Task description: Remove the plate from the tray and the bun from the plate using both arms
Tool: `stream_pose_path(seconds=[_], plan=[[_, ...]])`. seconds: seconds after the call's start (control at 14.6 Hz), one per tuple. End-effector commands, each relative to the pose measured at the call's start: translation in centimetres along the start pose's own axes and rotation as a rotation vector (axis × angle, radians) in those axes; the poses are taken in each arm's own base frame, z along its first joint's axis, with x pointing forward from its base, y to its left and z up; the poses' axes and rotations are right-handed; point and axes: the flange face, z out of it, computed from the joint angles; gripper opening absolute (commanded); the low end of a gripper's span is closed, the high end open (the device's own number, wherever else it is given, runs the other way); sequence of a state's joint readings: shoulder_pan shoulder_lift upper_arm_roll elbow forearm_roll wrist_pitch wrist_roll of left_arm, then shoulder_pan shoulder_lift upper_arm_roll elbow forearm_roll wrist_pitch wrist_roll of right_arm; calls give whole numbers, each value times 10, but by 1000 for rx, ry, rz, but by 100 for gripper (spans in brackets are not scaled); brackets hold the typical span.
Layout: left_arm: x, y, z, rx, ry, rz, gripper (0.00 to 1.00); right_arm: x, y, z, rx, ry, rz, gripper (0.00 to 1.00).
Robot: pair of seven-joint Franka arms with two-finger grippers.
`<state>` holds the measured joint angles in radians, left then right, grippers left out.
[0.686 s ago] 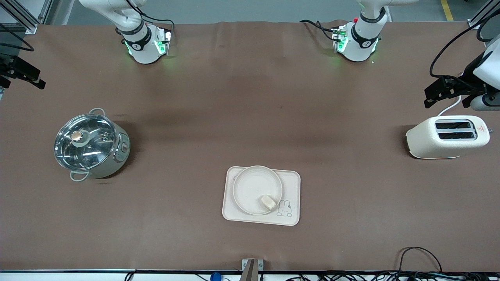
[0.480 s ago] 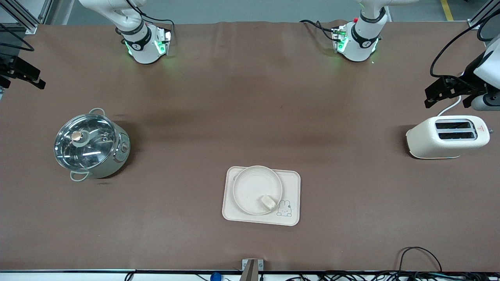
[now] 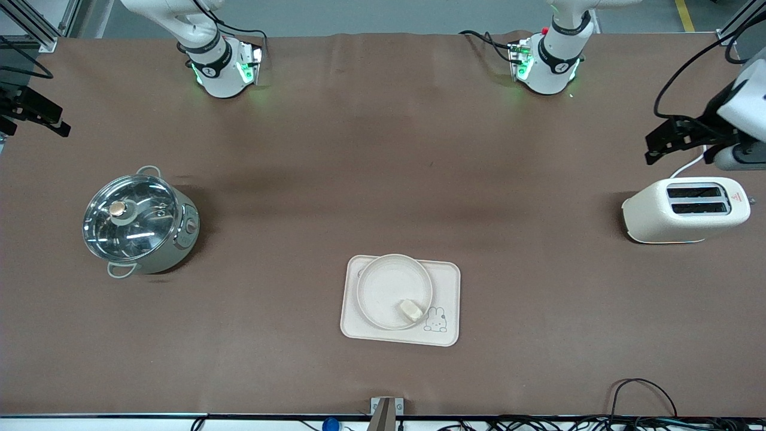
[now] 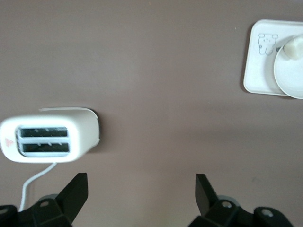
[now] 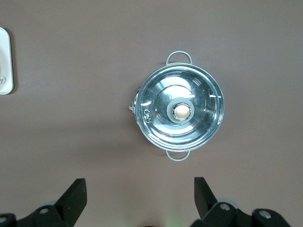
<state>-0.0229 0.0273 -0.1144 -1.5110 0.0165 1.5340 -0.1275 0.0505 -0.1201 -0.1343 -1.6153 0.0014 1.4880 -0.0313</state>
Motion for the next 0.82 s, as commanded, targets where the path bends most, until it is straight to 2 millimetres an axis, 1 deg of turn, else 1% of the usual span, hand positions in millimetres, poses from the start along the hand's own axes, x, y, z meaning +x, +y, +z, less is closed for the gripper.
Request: stream_pose_path(seconds=[0.0, 0.07, 0.14, 0.21, 0.27, 0.41, 0.48, 0.55, 0.62, 0.69, 0.75], plan=[[9, 87, 44, -45, -61, -71, 100, 0, -4, 1, 16, 5, -8, 100], [15, 127, 65, -53, -57, -96, 100, 1, -7, 2, 23, 6, -10, 100], [25, 160, 93, -75, -48, -99, 100, 3, -11, 5, 38, 8, -13, 100], [34, 185, 114, -102, -22, -89, 100, 5, -17, 8, 47, 17, -25, 100], [43, 214, 144, -119, 5, -55, 100, 9, -26, 11, 48, 26, -42, 100], [63, 251, 195, -170, 81, -69, 100, 23, -47, 26, 68, 29, -70, 100], [70, 273, 225, -186, 131, -77, 100, 30, -55, 37, 95, 24, -76, 100], [77, 284, 253, -195, 177, -80, 100, 36, -61, 46, 118, 26, -77, 100], [86, 289, 278, -207, 228, -85, 100, 40, -65, 57, 131, 26, -79, 100], [93, 293, 299, -231, 283, -92, 100, 44, -77, 69, 139, 30, -91, 100], [95, 295, 310, -241, 307, -93, 100, 46, -87, 79, 140, 35, -105, 100]])
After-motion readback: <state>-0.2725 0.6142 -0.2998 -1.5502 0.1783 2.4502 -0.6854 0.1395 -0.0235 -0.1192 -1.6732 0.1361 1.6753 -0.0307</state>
